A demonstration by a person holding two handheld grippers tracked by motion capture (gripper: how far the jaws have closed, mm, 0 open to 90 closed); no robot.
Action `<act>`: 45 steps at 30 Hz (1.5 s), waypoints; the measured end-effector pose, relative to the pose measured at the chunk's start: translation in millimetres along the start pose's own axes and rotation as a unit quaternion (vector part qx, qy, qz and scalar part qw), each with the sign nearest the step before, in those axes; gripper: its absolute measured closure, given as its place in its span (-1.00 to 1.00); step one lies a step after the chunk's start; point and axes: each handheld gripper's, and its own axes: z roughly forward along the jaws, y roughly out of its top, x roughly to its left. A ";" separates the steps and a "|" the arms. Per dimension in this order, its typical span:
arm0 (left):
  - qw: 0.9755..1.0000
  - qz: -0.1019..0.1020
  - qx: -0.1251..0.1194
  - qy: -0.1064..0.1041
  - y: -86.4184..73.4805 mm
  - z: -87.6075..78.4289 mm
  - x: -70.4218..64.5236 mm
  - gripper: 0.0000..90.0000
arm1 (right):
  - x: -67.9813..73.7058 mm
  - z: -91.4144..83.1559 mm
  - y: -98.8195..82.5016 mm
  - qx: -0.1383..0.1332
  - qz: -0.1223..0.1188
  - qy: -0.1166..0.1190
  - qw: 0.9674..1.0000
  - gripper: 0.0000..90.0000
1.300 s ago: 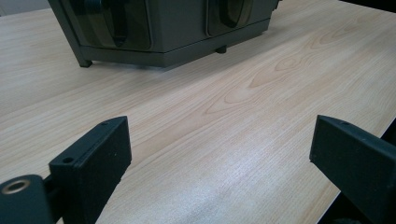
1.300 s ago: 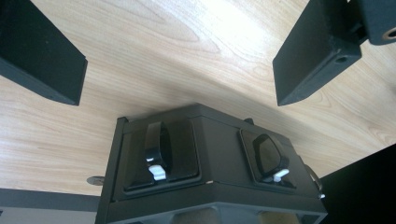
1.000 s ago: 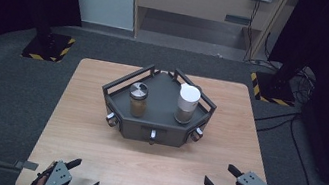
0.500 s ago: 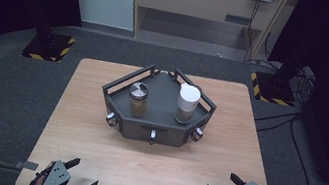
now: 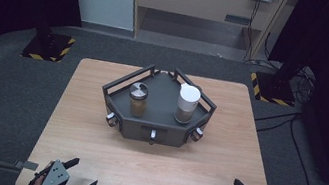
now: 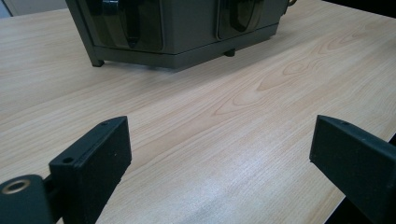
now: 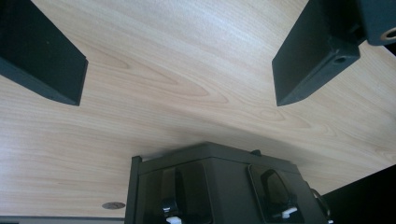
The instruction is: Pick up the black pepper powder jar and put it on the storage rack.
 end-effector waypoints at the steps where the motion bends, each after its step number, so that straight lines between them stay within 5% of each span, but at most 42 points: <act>1: 1.000 0.000 0.000 0.000 0.0 0.3 -0.1 -0.91 | 0.4 -0.7 -1.2 0.000 0.000 0.000 1.000 -0.92; 25: 1.000 -0.005 0.000 0.007 -0.9 -1.4 0.7 -0.90 | 16.8 -9.7 -30.0 -0.026 -0.005 -0.018 0.999 -0.91; 45: 1.000 0.007 0.007 0.002 0.9 2.4 -2.9 -0.90 | 21.4 -6.3 -34.7 -0.024 -0.029 -0.021 0.999 -0.92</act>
